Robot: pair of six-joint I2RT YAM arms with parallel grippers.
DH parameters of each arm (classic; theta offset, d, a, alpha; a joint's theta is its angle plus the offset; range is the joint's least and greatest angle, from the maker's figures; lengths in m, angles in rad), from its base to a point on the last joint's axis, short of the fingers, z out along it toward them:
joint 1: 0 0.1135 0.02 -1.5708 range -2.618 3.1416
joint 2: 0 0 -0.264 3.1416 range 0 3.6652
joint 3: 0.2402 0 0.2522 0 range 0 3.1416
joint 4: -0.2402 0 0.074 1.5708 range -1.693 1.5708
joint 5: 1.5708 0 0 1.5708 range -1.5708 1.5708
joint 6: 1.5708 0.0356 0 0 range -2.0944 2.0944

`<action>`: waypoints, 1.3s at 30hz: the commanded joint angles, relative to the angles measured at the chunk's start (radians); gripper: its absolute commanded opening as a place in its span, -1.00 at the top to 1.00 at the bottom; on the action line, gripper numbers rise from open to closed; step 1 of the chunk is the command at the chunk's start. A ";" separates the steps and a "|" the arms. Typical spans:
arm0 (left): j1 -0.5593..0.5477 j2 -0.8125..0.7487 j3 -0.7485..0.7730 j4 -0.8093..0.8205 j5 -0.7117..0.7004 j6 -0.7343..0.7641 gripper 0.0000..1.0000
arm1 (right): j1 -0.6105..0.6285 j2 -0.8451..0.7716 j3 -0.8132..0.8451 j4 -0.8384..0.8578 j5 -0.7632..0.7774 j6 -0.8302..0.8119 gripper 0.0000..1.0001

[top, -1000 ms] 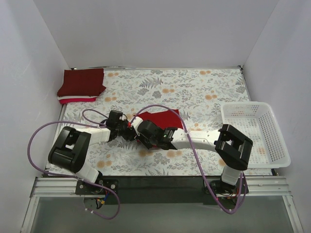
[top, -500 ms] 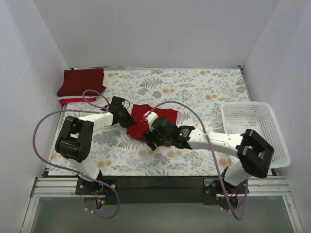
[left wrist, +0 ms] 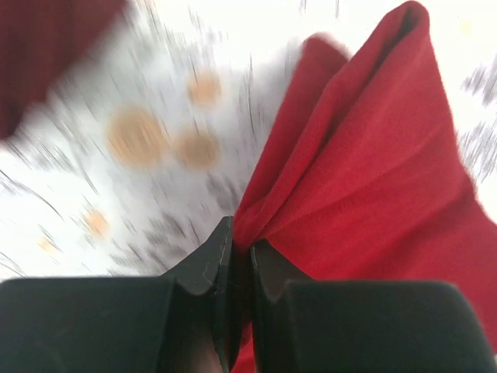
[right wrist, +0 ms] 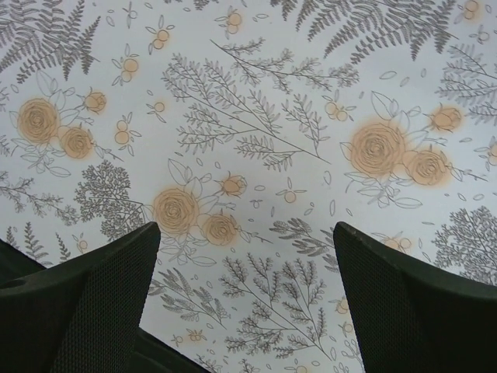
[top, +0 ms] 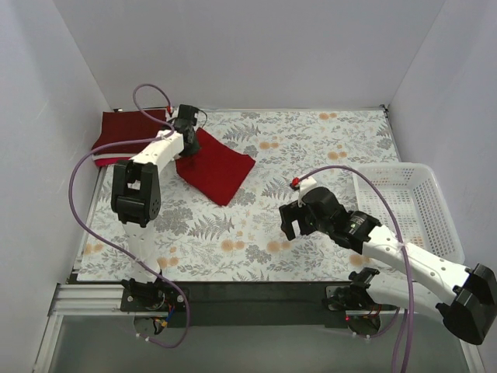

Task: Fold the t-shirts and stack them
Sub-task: Neatly place the folded tshirt to the corner

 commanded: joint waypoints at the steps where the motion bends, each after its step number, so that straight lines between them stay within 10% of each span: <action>1: 0.033 0.019 0.205 -0.084 -0.135 0.158 1.00 | -0.021 -0.035 -0.008 -0.051 0.064 0.014 -0.97; 18: 0.152 0.204 0.727 -0.237 0.052 0.383 1.00 | -0.049 0.070 0.058 -0.088 0.047 -0.028 -0.97; 39: 0.224 0.157 0.885 -0.306 0.058 0.569 1.00 | -0.055 0.218 0.211 -0.167 0.077 -0.078 -0.97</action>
